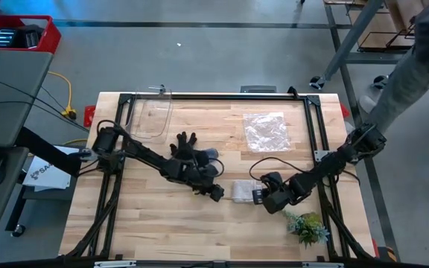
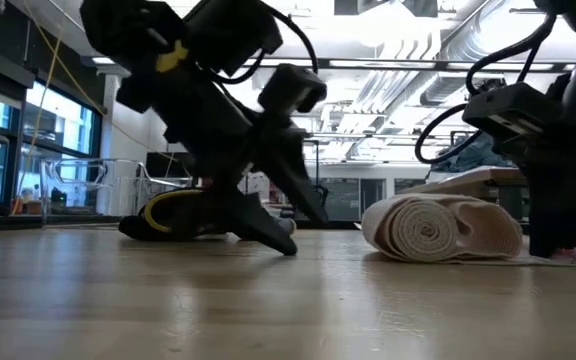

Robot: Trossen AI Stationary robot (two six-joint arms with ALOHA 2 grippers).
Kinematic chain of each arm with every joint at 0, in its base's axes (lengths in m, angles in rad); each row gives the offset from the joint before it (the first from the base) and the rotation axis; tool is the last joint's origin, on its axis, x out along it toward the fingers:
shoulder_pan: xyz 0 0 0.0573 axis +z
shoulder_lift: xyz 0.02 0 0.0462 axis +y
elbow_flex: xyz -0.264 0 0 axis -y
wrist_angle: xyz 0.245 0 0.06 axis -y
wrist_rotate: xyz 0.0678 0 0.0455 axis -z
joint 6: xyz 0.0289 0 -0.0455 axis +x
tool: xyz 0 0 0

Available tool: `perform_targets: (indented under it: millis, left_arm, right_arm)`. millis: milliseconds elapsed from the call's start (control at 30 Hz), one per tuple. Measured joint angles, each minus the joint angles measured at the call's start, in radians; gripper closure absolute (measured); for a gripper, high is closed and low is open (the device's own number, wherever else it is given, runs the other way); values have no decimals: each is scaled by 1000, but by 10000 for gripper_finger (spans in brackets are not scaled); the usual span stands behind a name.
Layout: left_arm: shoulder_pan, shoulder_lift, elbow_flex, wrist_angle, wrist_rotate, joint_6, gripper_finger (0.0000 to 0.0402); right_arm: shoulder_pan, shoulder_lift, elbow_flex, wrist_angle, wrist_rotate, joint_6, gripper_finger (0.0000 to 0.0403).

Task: Roll bandage
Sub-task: Roll the white-brown bandage

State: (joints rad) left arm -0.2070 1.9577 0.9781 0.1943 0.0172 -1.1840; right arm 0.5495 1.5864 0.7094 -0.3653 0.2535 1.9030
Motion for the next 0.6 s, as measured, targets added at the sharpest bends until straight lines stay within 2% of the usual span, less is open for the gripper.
perform_targets:
  millis: [133,267,600]
  left_arm:
    - [4,20,40,-10,4,20,229]
    - [5,24,67,-16,-26,52,229]
    - [6,24,94,-11,-33,87,229]
  right_arm:
    - [-2,0,0,5,-7,4,378]
    - [5,0,23,-18,-28,0,397]
    - [-8,-5,122,-88,-16,-49,402]
